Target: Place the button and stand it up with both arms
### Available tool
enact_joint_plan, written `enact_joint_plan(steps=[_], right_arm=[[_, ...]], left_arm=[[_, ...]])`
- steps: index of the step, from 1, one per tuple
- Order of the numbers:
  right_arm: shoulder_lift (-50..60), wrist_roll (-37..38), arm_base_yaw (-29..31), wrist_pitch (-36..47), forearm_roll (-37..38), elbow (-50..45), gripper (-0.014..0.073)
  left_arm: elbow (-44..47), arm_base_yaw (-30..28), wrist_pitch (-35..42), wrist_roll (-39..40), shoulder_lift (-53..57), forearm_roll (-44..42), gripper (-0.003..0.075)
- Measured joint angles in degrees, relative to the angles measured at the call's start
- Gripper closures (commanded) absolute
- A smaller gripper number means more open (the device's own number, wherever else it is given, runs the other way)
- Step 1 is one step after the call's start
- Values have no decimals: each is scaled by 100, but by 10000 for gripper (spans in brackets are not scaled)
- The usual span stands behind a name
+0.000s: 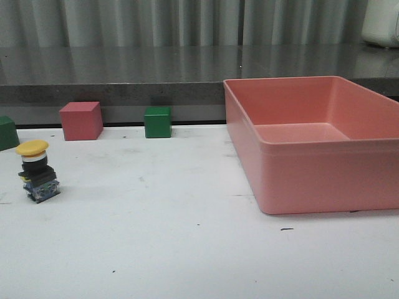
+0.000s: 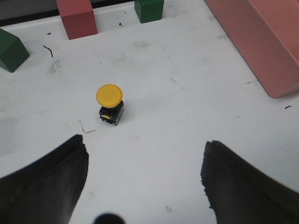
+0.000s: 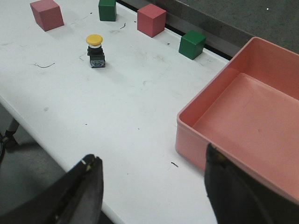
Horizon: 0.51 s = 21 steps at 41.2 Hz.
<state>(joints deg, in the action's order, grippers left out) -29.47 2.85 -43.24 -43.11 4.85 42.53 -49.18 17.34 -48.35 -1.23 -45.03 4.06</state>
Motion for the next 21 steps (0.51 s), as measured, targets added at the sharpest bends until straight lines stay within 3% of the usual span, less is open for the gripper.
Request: enact_joint_plan(steps=[21], right_arm=[[0,0,0,0,0,0,104]], left_arm=[[-3,0,-1107,-448,1493,348,229]])
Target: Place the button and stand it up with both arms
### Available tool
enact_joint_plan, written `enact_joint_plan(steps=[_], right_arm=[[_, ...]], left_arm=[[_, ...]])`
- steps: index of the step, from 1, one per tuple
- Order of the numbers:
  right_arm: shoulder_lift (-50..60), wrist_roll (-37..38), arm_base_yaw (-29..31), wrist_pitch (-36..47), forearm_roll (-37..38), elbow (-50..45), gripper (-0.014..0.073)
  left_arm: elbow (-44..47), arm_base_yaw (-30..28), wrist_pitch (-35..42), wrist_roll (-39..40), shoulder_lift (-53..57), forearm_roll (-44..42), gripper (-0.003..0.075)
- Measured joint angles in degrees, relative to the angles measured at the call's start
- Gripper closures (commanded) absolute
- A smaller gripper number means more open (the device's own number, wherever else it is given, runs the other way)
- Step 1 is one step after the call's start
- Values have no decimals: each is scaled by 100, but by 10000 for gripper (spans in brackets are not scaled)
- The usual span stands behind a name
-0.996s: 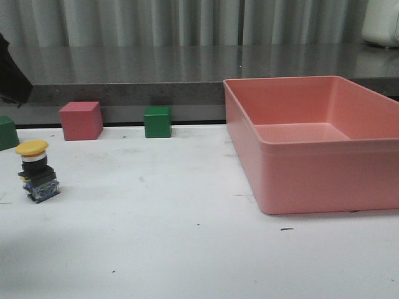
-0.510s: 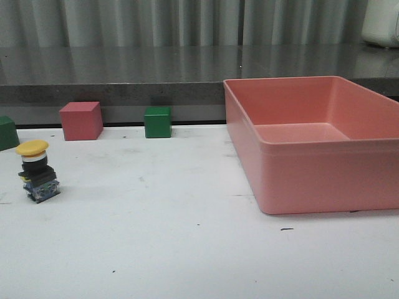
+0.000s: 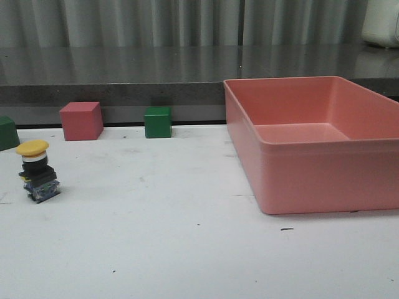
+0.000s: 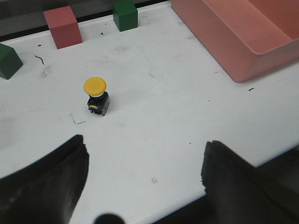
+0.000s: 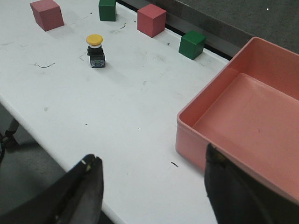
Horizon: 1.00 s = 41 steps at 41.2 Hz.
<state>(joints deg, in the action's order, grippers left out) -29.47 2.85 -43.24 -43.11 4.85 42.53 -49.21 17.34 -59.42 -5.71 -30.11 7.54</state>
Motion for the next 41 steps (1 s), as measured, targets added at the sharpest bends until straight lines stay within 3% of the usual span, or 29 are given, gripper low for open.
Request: enact_joint_plan(steps=[21,26,35,38,41], right_arm=[[0,0,0,0,0,0,128],[0,0,0,0,0,0,279],[0,0,0,0,0,0,606],[0,0,0,0,0,0,666],[0,0,0,0,0,0,662]], left_arm=[[-9,0,3,315,52,-38,241],[-9,0,16,324,52,-48,358],[-9,0,27,337,52,-62,663],[-9,0,27,341,52,-62,739],[-9,0,27,341,52,-62,740]])
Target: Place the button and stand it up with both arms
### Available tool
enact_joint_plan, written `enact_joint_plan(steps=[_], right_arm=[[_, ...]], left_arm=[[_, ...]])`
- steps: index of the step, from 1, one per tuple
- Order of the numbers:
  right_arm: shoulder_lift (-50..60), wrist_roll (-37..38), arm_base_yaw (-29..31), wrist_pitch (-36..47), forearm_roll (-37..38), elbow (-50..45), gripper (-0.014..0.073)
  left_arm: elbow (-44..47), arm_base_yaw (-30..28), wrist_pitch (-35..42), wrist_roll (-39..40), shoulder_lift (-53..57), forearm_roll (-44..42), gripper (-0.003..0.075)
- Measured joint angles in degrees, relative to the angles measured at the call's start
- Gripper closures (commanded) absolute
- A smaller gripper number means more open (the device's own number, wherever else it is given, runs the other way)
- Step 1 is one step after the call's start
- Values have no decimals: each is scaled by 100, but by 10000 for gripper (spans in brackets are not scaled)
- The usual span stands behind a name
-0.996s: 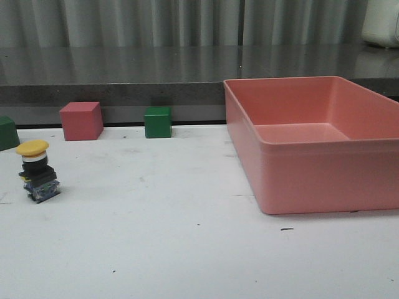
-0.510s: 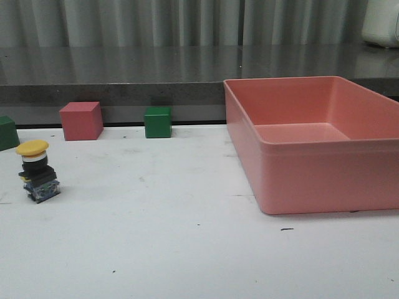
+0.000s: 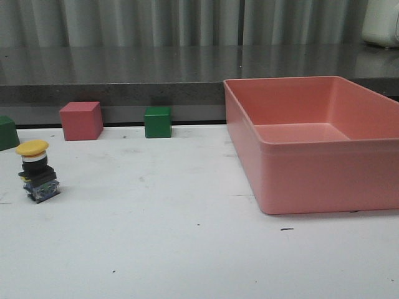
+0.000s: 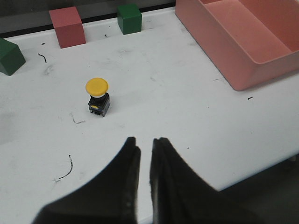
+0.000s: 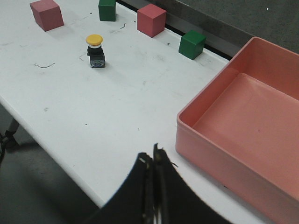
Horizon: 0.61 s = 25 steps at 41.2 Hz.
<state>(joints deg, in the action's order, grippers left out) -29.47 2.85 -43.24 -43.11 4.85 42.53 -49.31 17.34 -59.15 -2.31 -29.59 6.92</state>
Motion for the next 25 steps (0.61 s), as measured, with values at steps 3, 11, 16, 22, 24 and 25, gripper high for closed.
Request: enact_joint_plan(steps=[3,11,16,22,24,25], right_arm=[[0,0,0,0,0,0,661],[0,0,0,0,0,0,661],[0,0,0,0,0,0,661],[0,0,0,0,0,0,661],[0,0,0,0,0,0,662],[0,0,0,0,0,0,662]], left_arm=[[0,0,0,0,0,0,740],[0,0,0,9,0,0,740],[0,0,0,13,0,0,740],[0,0,0,13,0,0,740],[0,0,12,13,8,0,740],[14,0,51,13,29,0,740]])
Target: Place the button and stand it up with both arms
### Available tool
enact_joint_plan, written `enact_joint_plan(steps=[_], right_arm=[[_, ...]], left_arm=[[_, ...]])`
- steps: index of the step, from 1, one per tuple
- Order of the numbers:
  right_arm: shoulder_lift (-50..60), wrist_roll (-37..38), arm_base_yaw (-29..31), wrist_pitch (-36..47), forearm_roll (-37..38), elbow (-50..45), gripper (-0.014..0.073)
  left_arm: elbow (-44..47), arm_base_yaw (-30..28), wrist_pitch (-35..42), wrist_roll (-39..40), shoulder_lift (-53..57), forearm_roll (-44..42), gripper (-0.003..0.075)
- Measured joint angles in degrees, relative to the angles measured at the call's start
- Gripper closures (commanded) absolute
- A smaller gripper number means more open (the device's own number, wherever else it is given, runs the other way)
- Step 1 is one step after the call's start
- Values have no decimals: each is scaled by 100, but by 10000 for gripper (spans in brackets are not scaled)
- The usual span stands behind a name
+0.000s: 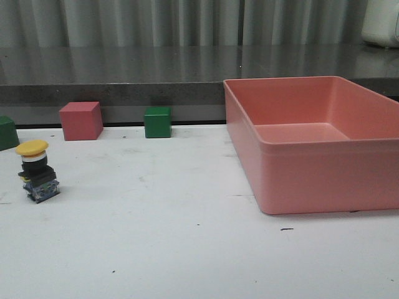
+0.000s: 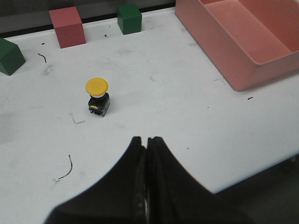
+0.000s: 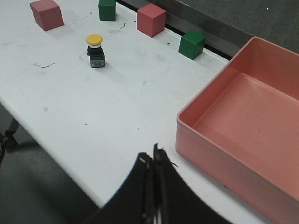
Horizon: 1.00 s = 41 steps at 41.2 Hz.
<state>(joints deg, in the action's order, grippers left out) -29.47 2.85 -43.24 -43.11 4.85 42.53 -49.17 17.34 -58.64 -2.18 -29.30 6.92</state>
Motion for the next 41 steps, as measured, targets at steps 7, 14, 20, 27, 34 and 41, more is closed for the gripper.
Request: enact_joint_plan(steps=[7,14,20,27,34,41], right_arm=[[0,0,0,0,0,0,662],[0,0,0,0,0,0,662],[0,0,0,0,0,0,662],[0,0,0,0,0,0,662],[0,0,0,-12,0,0,662],[0,0,0,-24,-9,0,662]], left_arm=[[547,-335,638,0,386,38,740],[2034,-1060,2314,0,1266,-16,740],[3625,-1410,3921,9,2078,-26,740],[4812,-1446,4994,9,2760,-15,740],[4962,-1456,5275,9,2944,-5,740],[4962,-1456,5330,9,2944,-5,740]])
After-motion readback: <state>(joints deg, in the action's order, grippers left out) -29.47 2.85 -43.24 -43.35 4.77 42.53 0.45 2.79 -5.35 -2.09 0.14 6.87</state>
